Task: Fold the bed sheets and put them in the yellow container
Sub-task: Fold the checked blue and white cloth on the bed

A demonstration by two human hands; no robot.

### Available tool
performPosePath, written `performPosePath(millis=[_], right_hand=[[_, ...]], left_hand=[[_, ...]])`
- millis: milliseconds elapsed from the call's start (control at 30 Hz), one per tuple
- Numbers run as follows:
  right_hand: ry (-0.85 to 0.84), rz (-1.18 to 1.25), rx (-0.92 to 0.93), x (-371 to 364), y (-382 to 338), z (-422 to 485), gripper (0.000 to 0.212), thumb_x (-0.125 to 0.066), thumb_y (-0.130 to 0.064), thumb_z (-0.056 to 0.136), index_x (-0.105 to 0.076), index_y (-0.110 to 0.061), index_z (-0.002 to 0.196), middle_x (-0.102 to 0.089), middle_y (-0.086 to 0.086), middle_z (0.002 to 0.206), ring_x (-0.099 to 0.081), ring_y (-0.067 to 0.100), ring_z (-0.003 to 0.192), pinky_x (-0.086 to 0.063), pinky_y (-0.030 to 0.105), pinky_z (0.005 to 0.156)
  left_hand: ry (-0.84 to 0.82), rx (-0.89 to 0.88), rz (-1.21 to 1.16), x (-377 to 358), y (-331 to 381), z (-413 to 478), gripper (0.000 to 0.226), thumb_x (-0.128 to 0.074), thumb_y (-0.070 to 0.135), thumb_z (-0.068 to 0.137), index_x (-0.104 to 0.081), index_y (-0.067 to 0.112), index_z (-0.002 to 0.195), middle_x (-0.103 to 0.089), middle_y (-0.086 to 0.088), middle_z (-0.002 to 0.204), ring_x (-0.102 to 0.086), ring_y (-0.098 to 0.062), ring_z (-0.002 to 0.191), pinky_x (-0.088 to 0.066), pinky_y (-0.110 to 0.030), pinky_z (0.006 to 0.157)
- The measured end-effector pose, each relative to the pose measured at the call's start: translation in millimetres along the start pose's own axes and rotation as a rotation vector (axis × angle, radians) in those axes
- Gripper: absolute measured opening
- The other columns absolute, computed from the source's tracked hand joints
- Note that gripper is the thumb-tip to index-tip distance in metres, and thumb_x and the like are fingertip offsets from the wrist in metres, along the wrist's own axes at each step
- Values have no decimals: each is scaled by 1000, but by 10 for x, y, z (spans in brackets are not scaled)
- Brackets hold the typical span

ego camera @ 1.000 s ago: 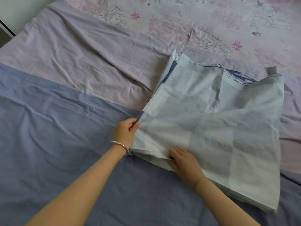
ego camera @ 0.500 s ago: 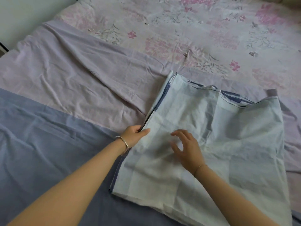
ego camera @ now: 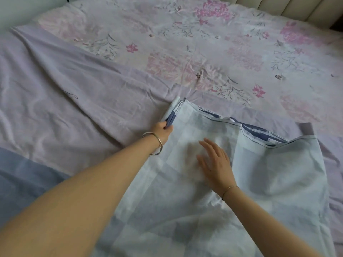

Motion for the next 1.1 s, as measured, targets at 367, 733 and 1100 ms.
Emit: performPosePath(millis=[367,733,1100], right_hand=[[-129,-186,-60,-30,779,138,67,-4,-72,81,-6,-49,143,4,-22,153,9,4,145,12,25,116],[-135,-331,-194,404,1594,537,70,0,-69,80,3,-43,146,9,-14,157,13,5,144,11,29,115],[-71,-430,-101,866,2189,-89,66,-7,-65,91,-13,-34,149,-14,-7,157,-14,15,145,2,22,115]], left_hand=[[111,136,62,211,-68,393,28,-64,26,87,-55,8,107,-54,-6,84,-52,-22,74,-38,-25,62],[509,-62,438,8,79,340,59,-58,17,87,-34,9,140,-52,-19,126,-49,-40,114,-40,-41,91],[23,-373,1118,-1422,-107,-19,58,16,56,78,28,47,134,19,13,155,18,-27,143,9,-58,110]])
Point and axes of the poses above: each hand's wrist, its own z-axis towards the middle knuckle, its own x-axis out of the back of the hand, y = z × x, the point moved 6 cm from there along z, towards the middle knuckle
